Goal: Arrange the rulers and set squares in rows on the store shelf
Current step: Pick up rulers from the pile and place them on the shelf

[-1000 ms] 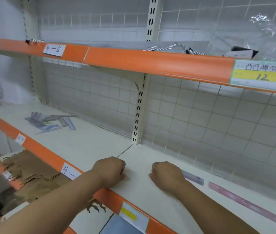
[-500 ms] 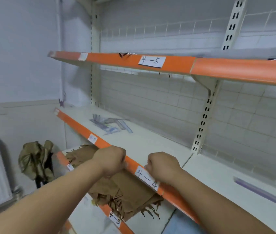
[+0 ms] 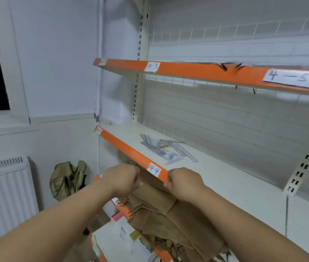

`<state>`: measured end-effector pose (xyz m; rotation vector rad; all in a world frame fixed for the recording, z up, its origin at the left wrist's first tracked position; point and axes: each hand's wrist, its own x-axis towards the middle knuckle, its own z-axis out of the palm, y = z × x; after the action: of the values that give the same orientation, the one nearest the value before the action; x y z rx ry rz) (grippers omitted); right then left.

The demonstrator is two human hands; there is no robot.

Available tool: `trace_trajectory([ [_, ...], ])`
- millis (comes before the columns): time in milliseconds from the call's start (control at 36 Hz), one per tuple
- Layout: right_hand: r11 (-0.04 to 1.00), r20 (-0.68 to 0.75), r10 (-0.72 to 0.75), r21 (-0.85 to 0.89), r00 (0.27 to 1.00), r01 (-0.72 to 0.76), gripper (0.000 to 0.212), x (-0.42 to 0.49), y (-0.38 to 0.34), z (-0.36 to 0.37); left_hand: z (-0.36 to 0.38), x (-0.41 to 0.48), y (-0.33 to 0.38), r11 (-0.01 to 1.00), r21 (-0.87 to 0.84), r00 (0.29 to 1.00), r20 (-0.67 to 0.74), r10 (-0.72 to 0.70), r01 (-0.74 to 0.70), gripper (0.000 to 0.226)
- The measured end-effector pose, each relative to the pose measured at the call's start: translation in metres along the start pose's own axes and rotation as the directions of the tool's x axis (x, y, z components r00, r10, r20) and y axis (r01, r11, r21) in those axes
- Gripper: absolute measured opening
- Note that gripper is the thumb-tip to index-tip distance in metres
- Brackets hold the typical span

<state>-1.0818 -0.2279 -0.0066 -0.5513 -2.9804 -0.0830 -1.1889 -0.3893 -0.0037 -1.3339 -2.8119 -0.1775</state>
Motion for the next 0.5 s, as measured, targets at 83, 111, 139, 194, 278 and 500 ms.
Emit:
trace_trajectory([
  [83,1.000,0.001,0.008,-0.018,1.000,-0.008,0.027,0.026,-0.006,0.005,0.003,0.018,-0.020,1.000,0.000,1.000,0.007,0.000,0.000,0.027],
  [111,1.000,0.000,0.010,-0.025,1.000,-0.010,0.027,0.035,-0.007,0.007,0.004,0.025,-0.026,1.000,-0.002,1.000,0.008,0.000,0.000,0.028],
  [139,0.999,-0.002,0.010,-0.031,1.000,-0.010,0.026,0.045,-0.008,0.008,0.004,0.033,-0.032,1.000,-0.004,1.000,0.006,0.003,-0.003,0.028],
  [194,0.999,0.001,0.010,-0.035,1.000,-0.010,0.026,0.064,-0.006,0.009,0.006,0.050,-0.042,1.000,0.001,1.000,-0.006,0.007,-0.007,0.028],
  [278,1.000,0.022,0.020,-0.019,1.000,-0.020,0.025,0.094,0.000,0.010,0.007,0.077,-0.055,1.000,-0.005,1.000,-0.001,0.010,-0.010,0.029],
  [500,0.997,0.043,0.058,-0.059,0.997,-0.055,0.038,0.167,0.014,0.012,-0.002,0.149,-0.088,1.000,0.000,1.000,-0.009,0.027,-0.027,0.031],
])
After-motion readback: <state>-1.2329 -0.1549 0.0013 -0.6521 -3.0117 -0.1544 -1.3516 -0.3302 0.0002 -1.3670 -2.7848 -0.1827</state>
